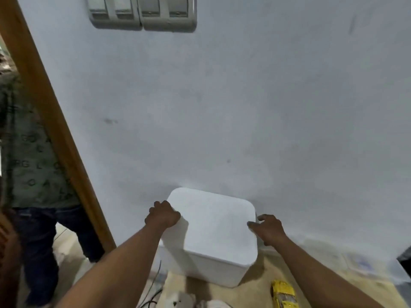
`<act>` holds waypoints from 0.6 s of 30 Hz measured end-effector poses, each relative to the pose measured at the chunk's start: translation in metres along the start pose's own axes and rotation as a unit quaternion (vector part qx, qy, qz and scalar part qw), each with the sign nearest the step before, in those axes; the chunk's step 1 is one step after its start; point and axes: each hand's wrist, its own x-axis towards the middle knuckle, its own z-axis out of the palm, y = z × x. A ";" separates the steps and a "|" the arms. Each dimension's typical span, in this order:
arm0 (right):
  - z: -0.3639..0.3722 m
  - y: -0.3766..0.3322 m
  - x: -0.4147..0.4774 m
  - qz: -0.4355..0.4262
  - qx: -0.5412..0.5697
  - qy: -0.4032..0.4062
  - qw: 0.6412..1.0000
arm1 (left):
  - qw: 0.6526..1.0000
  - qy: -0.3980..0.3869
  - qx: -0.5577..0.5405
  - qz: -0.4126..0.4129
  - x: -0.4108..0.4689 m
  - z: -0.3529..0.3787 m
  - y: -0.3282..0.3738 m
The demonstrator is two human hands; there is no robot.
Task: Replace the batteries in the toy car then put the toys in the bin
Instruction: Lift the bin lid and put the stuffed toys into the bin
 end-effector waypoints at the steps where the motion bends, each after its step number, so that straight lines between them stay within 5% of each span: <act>1: 0.005 -0.003 0.002 0.009 0.007 0.000 1.000 | 1.000 -0.014 -0.015 -0.006 0.006 0.001 -0.007; 10: 0.015 -0.008 0.012 0.065 0.090 -0.042 0.993 | 0.984 -0.011 -0.171 -0.054 0.030 0.003 -0.014; 18: 0.006 -0.017 0.013 0.092 0.072 -0.089 0.989 | 0.975 0.003 -0.200 -0.099 0.035 0.000 -0.009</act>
